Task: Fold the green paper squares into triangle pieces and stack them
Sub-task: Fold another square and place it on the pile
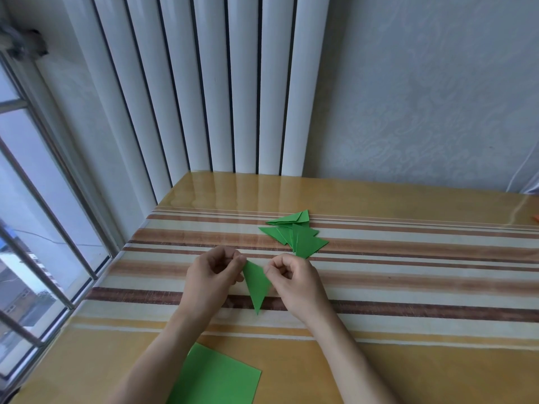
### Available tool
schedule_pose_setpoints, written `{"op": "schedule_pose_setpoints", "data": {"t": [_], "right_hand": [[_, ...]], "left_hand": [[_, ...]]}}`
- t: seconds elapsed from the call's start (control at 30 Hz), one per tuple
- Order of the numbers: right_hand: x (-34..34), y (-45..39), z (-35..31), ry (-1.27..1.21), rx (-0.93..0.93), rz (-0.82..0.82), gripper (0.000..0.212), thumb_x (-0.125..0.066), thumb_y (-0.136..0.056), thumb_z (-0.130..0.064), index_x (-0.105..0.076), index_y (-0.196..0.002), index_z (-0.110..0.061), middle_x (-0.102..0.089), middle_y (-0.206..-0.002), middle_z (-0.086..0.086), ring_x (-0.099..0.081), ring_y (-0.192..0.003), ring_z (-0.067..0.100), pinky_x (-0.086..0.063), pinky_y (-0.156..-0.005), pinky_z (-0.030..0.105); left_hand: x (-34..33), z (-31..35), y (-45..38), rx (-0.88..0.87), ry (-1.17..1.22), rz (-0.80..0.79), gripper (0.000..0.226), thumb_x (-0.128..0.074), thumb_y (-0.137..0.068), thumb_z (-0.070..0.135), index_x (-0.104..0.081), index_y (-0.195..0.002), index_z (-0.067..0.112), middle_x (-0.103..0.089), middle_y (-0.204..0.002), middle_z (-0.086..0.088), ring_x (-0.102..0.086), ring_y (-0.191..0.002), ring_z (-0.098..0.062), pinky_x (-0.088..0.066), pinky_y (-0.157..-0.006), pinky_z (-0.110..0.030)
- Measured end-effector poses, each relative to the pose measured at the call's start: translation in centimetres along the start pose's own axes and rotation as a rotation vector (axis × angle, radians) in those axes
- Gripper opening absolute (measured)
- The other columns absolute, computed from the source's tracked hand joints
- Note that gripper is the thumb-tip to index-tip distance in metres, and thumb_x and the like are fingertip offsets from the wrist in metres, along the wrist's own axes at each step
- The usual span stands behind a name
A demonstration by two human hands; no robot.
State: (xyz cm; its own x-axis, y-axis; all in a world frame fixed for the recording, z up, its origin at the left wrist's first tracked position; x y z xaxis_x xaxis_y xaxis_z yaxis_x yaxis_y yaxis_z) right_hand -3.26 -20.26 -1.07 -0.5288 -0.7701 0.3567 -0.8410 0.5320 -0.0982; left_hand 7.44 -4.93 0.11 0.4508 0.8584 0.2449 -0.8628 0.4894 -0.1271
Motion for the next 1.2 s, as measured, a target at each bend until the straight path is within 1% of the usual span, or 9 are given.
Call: {"op": "schedule_pose_setpoints", "data": {"t": [0.1, 0.3, 0.43, 0.7, 0.8, 0.93, 1.0, 1.13, 1.2], "right_hand": [[0.2, 0.0, 0.2, -0.012, -0.017, 0.025, 0.019, -0.066, -0.099, -0.026, -0.07, -0.082, -0.019, -0.07, -0.077, 0.002, -0.068, -0.079, 0.027, -0.058, -0.074, 0.045], [0.2, 0.0, 0.1, -0.071, -0.034, 0.014, 0.017, -0.064, -0.1, -0.025, -0.07, -0.086, -0.02, -0.071, -0.079, 0.004, -0.068, -0.073, 0.021, -0.059, -0.076, 0.046], [-0.2, 0.0, -0.3, -0.114, -0.007, -0.035, 0.015, -0.062, -0.103, -0.024, -0.071, -0.091, -0.021, -0.069, -0.08, 0.0, -0.066, -0.072, 0.011, -0.056, -0.076, 0.038], [-0.6, -0.2, -0.4, -0.311, -0.034, -0.085, 0.015, -0.061, -0.104, -0.014, -0.074, -0.099, -0.009, -0.069, -0.079, -0.004, -0.063, -0.071, 0.008, -0.049, -0.066, 0.018], [-1.0, -0.3, -0.3, -0.287, -0.012, -0.1, 0.014, -0.066, -0.098, -0.03, -0.073, -0.096, -0.018, -0.072, -0.085, -0.004, -0.065, -0.077, 0.008, -0.05, -0.07, 0.024], [-1.0, -0.2, -0.3, -0.261, 0.017, -0.094, 0.034, -0.065, -0.094, -0.054, -0.073, -0.095, -0.02, -0.072, -0.086, 0.005, -0.065, -0.077, 0.014, -0.05, -0.069, 0.031], [-0.9, -0.1, -0.4, -0.227, 0.038, -0.086, 0.04, -0.066, -0.091, -0.061, -0.073, -0.095, -0.022, -0.073, -0.091, 0.009, -0.067, -0.082, 0.023, -0.051, -0.073, 0.041], [-0.8, -0.3, -0.2, -0.109, 0.085, -0.056, 0.01, -0.074, -0.094, -0.03, -0.072, -0.09, -0.022, -0.072, -0.088, 0.004, -0.066, -0.085, 0.026, -0.055, -0.078, 0.045], [-0.8, -0.3, -0.1, -0.106, 0.09, -0.053, 0.01, -0.073, -0.095, -0.026, -0.069, -0.086, -0.022, -0.069, -0.083, 0.002, -0.063, -0.078, 0.02, -0.053, -0.074, 0.042]], "left_hand": [[0.4, 0.1, -0.1, 0.012, 0.062, 0.02, 0.015, -0.069, -0.098, 0.018, -0.074, -0.084, 0.013, -0.071, -0.07, -0.007, -0.065, -0.067, -0.015, -0.054, -0.069, -0.035], [0.3, -0.2, -0.1, 0.056, 0.14, 0.047, 0.015, -0.067, -0.1, 0.015, -0.072, -0.088, 0.007, -0.071, -0.07, -0.002, -0.064, -0.065, -0.01, -0.054, -0.069, -0.029], [0.1, -0.3, -0.1, 0.064, 0.157, 0.038, 0.012, -0.066, -0.1, 0.016, -0.07, -0.093, 0.007, -0.069, -0.07, 0.0, -0.064, -0.064, -0.008, -0.054, -0.067, -0.029], [0.0, -0.1, 0.0, 0.055, 0.211, 0.027, 0.01, -0.066, -0.1, 0.014, -0.07, -0.095, 0.007, -0.068, -0.075, -0.002, -0.065, -0.066, -0.01, -0.055, -0.072, -0.034], [-0.3, 0.0, 0.1, 0.047, 0.207, 0.017, 0.012, -0.066, -0.1, 0.014, -0.068, -0.092, 0.005, -0.068, -0.075, -0.001, -0.065, -0.065, -0.009, -0.055, -0.071, -0.032], [-0.4, 0.0, 0.0, 0.048, 0.208, 0.0, 0.015, -0.066, -0.101, 0.015, -0.067, -0.092, 0.003, -0.067, -0.075, 0.0, -0.064, -0.068, -0.01, -0.055, -0.072, -0.031], [-0.4, 0.1, 0.1, 0.041, 0.196, -0.011, 0.015, -0.067, -0.1, 0.015, -0.069, -0.09, 0.004, -0.068, -0.075, 0.0, -0.064, -0.069, -0.011, -0.055, -0.072, -0.032], [-0.6, -0.2, 0.2, 0.054, 0.154, -0.035, 0.014, -0.069, -0.099, 0.021, -0.073, -0.089, 0.011, -0.071, -0.074, -0.004, -0.065, -0.069, -0.012, -0.054, -0.066, -0.04], [-0.8, -0.1, 0.2, 0.05, 0.161, -0.057, 0.011, -0.07, -0.098, 0.018, -0.073, -0.091, 0.01, -0.071, -0.074, -0.001, -0.064, -0.069, -0.009, -0.054, -0.066, -0.034]]}}
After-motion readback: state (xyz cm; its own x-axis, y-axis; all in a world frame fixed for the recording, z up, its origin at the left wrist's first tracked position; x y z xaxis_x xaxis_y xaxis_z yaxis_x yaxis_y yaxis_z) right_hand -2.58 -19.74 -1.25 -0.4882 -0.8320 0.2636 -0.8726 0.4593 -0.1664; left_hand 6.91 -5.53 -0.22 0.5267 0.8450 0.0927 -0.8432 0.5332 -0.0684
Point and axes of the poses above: each hand's wrist, its own y-axis away from the middle knuckle, its own x-axis out of the back of the hand, z = x × y, the point moved 7 cm from there along -y, towards the middle knuckle
